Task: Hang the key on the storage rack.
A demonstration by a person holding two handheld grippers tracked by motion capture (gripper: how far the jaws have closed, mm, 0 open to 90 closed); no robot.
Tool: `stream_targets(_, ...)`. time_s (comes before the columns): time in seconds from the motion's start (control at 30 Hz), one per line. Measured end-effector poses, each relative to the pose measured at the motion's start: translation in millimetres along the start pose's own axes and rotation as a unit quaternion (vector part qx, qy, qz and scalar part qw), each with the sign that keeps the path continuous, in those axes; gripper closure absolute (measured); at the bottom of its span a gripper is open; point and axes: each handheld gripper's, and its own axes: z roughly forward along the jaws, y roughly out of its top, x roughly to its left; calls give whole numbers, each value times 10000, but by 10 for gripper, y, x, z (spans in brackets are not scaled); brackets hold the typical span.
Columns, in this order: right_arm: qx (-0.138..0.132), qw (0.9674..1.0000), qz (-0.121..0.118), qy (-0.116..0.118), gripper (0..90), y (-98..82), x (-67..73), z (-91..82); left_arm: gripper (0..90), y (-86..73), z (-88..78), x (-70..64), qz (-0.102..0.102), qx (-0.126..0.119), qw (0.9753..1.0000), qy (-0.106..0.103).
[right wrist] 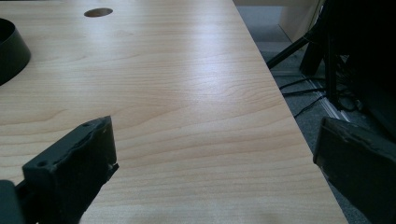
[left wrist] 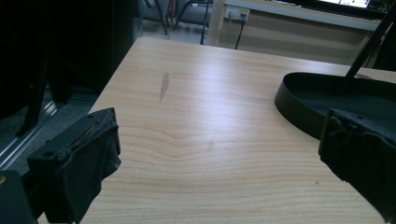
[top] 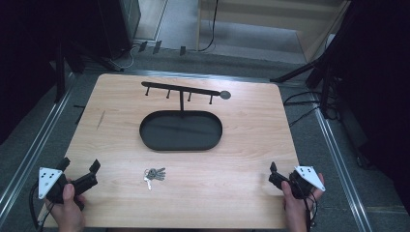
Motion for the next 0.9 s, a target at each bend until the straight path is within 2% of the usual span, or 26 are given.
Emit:
stream_targets(0.1, 12, 10000, 44, 7, 0, 1, -5, 1, 0, 0, 4, -5, 18, 11, 10000, 3)
stream_targets(0.23, 21, 10000, -18, -8, 0, 1, 3, 3, 0, 4, 12, -8, 29, 39, 10000, 23)
stream_targets(0.27, 36, 10000, -13, -22, 0, 2, 4, 4, 0, 14, 34, -7, 48, 173, 9998, -16)
stream_targets(0.33, 34, 10000, -3, -24, 0, 3, 2, 5, 0, 19, 46, -7, 58, 229, 9997, -40)
stream_targets(0.4, 43, 10000, 15, -24, 0, 4, -2, 8, 0, 33, 71, -19, 113, 399, 9991, -89)
stream_targets(0.53, 57, 10000, 2, -35, 0, 5, -2, 12, 0, 57, 105, -49, 280, 797, 9960, -291)
stream_targets(0.63, 69, 10000, 30, -45, 0, 4, -6, 10, 0, 87, 142, -75, 453, 1120, 9919, -394)
stream_targets(0.67, 78, 9999, 45, -47, 0, 5, -7, 10, 0, 87, 142, -75, 453, 1120, 9919, -394)
stream_targets(0.7, 83, 9999, 51, -47, 0, 5, -7, 10, 0, 111, 152, -88, 532, 1234, 9898, -480)
stream_targets(0.73, 85, 9999, 51, -41, 0, 5, -8, 10, 0, 184, 154, -135, 721, 1414, 9856, -581)
stream_targets(0.77, 84, 9999, 52, -33, 0, 5, -9, 10, 0, 230, 152, -164, 836, 1467, 9836, -643)
stream_targets(0.8, 84, 9999, 52, -33, 0, 5, -9, 10, 0, 230, 152, -164, 836, 1467, 9836, -643)
stream_targets(0.87, 84, 9999, 66, -17, 0, 6, -12, 11, 0, 345, 152, -241, 1090, 1626, 9773, -816)
stream_targets(0.9, 86, 9999, 75, -12, 0, 6, -13, 12, 0, 399, 156, -280, 1254, 1713, 9731, -894)
